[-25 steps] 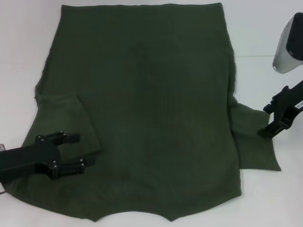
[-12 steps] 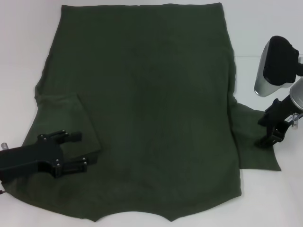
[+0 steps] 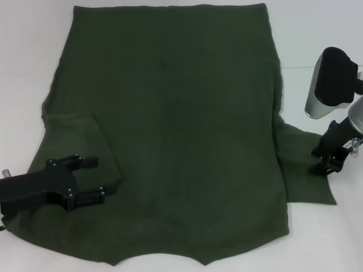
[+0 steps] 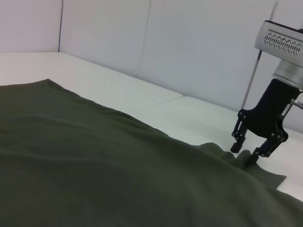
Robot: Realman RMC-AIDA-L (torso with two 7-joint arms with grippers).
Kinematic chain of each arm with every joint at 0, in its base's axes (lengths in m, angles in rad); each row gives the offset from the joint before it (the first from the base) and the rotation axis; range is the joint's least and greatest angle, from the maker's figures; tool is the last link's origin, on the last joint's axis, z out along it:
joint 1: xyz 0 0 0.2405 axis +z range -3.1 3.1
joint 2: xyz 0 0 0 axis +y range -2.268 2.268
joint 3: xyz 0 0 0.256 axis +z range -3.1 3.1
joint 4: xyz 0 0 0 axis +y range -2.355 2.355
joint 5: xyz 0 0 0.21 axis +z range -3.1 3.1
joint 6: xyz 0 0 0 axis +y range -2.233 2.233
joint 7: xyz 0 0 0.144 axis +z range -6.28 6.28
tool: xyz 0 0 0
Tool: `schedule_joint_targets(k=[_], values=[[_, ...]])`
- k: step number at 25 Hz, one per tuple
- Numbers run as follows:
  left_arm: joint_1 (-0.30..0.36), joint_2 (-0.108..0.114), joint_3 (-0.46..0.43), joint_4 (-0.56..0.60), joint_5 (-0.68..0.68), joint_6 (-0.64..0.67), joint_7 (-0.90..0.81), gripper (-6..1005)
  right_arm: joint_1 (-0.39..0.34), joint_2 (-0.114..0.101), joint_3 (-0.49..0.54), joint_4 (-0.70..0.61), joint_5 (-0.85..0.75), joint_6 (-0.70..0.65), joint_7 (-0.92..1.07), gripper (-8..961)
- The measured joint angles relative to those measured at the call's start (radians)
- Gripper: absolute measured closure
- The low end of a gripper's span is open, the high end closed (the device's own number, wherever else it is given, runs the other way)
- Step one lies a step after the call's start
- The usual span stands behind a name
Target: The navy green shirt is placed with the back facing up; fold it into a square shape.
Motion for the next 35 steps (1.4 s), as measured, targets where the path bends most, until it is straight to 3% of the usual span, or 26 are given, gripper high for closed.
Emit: schedule_joint_targets(k=[11, 16, 27, 35], values=[[-0.002, 0.000, 0.000, 0.001, 0.000, -0.011, 0.000, 138, 0.007, 0.001, 0.002, 0.028, -0.025, 0.013, 0.024, 562], [-0.002, 0.000, 0.000, 0.004, -0.003, -0.012, 0.000, 138, 0.008, -0.003, 0.002, 0.027, -0.025, 0.007, 0.019, 791], [-0.002, 0.000, 0.000, 0.006, -0.005, -0.017, 0.001, 138, 0.010, -0.008, 0.012, 0.007, -0.020, -0.016, 0.017, 914], [-0.002, -0.002, 0.000, 0.006, -0.003, -0.021, 0.003, 137, 0.017, -0.010, 0.021, -0.145, 0.034, -0.124, 0.010, 911]])
